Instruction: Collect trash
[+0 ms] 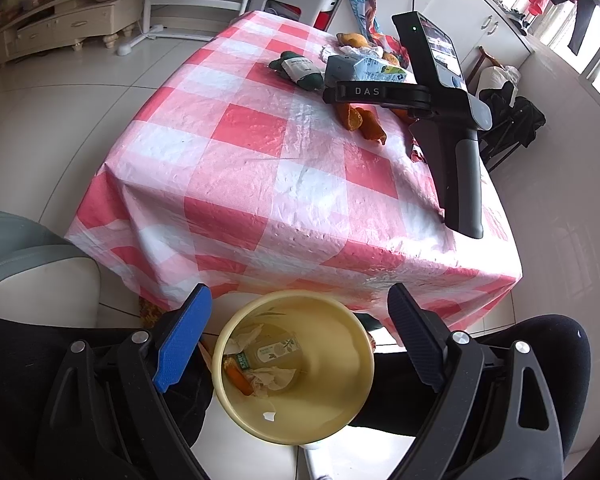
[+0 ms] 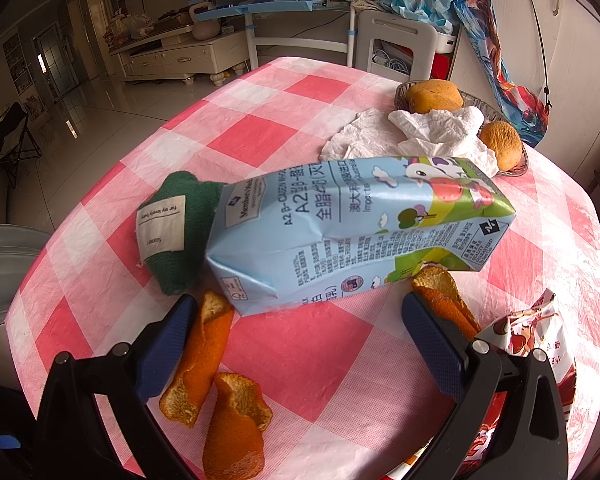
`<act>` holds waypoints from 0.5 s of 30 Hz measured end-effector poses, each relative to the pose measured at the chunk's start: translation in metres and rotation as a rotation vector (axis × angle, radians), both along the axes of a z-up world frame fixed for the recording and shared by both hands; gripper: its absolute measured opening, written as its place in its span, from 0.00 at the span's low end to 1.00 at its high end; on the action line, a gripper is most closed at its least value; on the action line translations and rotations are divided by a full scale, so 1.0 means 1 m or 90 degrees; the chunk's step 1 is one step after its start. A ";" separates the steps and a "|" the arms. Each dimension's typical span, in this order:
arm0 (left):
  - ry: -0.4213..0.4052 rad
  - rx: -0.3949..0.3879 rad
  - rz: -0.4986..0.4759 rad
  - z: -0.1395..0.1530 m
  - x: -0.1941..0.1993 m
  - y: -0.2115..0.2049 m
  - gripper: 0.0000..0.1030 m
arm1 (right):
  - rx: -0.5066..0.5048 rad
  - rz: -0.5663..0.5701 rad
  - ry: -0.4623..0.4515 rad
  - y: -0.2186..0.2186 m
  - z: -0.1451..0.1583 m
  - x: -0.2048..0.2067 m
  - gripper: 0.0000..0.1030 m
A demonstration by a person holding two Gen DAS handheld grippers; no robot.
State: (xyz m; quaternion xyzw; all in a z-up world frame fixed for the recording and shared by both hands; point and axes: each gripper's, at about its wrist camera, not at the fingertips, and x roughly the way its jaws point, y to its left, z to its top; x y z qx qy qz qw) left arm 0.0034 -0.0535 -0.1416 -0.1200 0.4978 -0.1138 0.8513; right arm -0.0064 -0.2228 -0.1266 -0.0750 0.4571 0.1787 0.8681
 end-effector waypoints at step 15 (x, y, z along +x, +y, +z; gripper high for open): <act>0.001 -0.001 -0.001 0.000 0.000 -0.001 0.83 | 0.000 0.000 0.000 0.000 0.000 0.000 0.95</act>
